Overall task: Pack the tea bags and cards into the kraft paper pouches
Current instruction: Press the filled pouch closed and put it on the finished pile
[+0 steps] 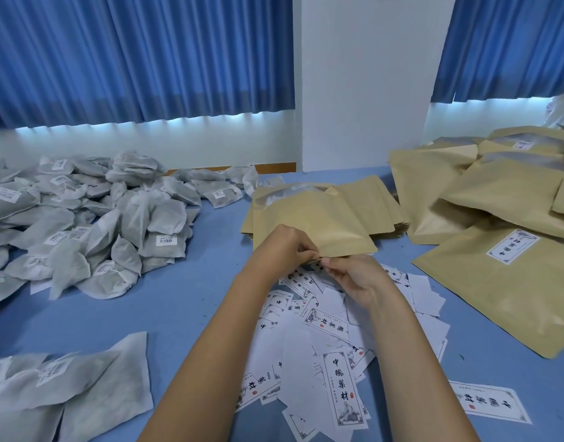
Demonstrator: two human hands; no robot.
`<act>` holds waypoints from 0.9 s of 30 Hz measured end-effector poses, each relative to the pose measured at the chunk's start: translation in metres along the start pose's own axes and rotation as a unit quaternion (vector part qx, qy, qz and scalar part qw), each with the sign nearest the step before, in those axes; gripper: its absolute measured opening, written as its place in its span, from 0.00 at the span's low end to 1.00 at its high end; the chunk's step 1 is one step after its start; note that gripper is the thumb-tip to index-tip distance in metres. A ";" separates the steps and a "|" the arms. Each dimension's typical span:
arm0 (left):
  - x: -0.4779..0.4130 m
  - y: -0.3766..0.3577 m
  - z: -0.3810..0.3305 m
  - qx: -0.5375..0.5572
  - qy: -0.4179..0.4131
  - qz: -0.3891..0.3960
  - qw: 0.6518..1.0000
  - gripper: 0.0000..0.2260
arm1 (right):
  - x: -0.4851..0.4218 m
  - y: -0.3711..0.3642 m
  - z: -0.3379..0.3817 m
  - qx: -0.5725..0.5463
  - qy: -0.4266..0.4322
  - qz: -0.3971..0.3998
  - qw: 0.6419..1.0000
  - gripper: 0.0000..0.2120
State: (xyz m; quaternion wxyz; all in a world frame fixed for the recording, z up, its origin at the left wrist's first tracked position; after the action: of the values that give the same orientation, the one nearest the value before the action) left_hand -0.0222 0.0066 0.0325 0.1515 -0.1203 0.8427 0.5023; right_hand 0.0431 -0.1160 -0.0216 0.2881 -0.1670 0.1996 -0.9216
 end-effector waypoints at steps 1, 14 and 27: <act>0.000 0.000 -0.002 -0.013 -0.009 -0.005 1.000 0.03 | -0.001 0.000 0.000 -0.001 0.001 0.002 1.000 0.13; 0.012 -0.018 -0.030 -0.183 -0.108 -0.172 0.962 0.09 | -0.001 -0.005 -0.002 -0.030 0.030 -0.059 0.997 0.05; 0.010 -0.016 -0.037 -0.125 -0.078 -0.192 0.970 0.02 | 0.010 -0.012 0.000 -0.086 0.023 -0.083 0.993 0.08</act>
State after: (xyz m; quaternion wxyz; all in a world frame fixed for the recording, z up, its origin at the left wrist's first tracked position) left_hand -0.0305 -0.0338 0.0319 0.2939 -0.2582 0.7199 0.5734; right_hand 0.0299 -0.1126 -0.0138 0.1902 -0.1857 0.2697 -0.9255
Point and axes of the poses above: each hand's wrist, its own x-axis away from the middle knuckle, its own y-axis out of the back of the hand, z = x × y, the point moved 4 cm from there along -x, towards the middle knuckle, and after that the axes turned 4 degrees about -y, right-handed, at the moved point
